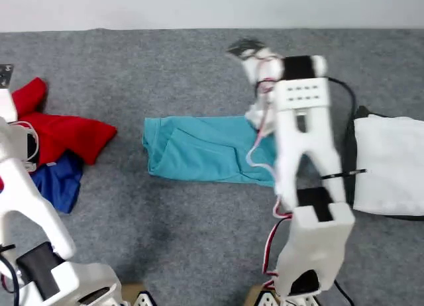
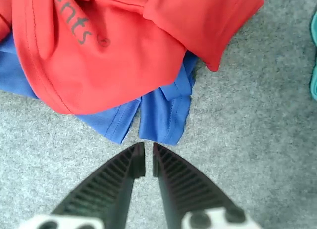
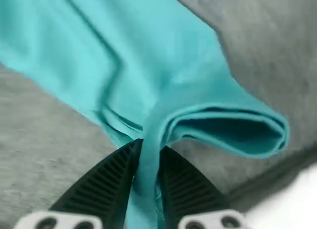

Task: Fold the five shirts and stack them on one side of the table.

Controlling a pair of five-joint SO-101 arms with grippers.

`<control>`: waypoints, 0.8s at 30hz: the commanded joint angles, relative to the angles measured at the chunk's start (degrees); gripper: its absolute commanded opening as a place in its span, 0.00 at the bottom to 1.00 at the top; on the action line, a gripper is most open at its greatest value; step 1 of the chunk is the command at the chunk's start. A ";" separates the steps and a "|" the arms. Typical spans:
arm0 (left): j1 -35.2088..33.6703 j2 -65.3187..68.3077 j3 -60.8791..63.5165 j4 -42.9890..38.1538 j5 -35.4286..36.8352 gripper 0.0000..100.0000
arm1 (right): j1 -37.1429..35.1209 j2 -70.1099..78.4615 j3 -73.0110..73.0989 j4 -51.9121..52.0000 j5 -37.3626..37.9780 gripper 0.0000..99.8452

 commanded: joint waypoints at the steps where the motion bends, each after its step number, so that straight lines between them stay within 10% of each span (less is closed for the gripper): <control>1: 0.18 -2.64 -0.22 1.23 0.18 0.04 | -5.58 -3.82 -3.52 -1.27 -2.99 0.01; 24: -4.84 -2.73 4.18 0.79 0.09 0.04 | -26.51 9.54 -3.52 -22.29 -3.78 0.01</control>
